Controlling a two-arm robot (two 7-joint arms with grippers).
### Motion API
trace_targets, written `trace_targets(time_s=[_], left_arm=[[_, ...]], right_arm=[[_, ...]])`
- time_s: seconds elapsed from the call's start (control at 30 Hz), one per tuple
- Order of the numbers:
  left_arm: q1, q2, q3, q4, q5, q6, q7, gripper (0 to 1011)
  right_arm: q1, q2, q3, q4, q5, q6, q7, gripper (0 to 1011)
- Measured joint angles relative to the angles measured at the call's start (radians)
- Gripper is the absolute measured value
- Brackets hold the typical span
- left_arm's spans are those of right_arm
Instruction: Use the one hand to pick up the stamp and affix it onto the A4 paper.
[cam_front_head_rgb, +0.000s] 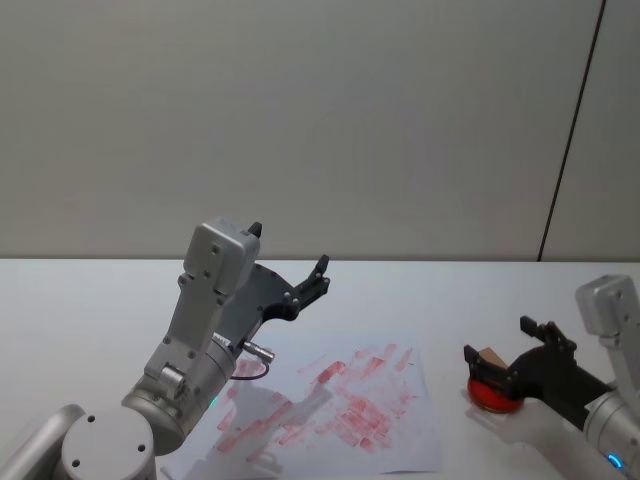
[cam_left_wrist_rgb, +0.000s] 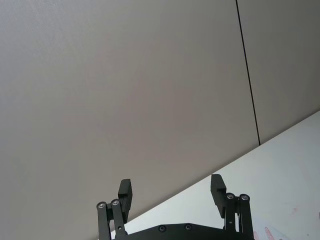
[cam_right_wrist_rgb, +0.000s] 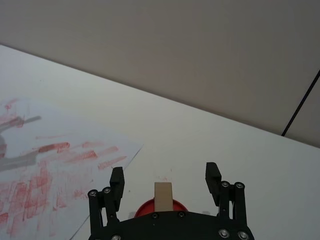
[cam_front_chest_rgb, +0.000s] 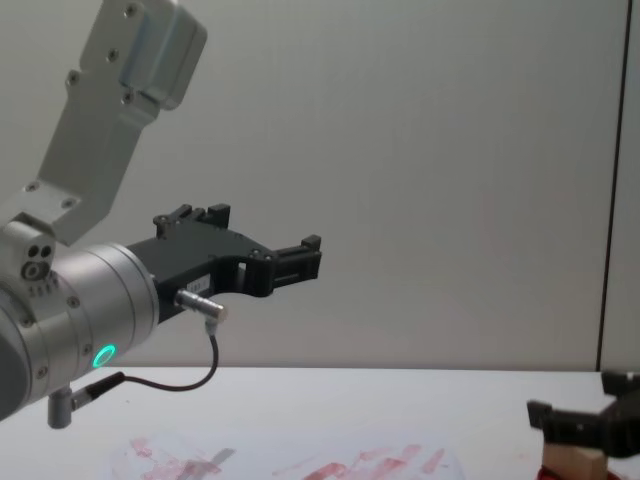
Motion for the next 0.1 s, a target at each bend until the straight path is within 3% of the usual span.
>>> trace_targets(time_s=[0.1], left_arm=[[0.0, 0.0, 0.0, 0.0, 0.0, 0.0, 0.0, 1003]], right_arm=[[-0.004, 0.001, 0.002, -0.017, 0.009, -0.005, -0.008, 1001]])
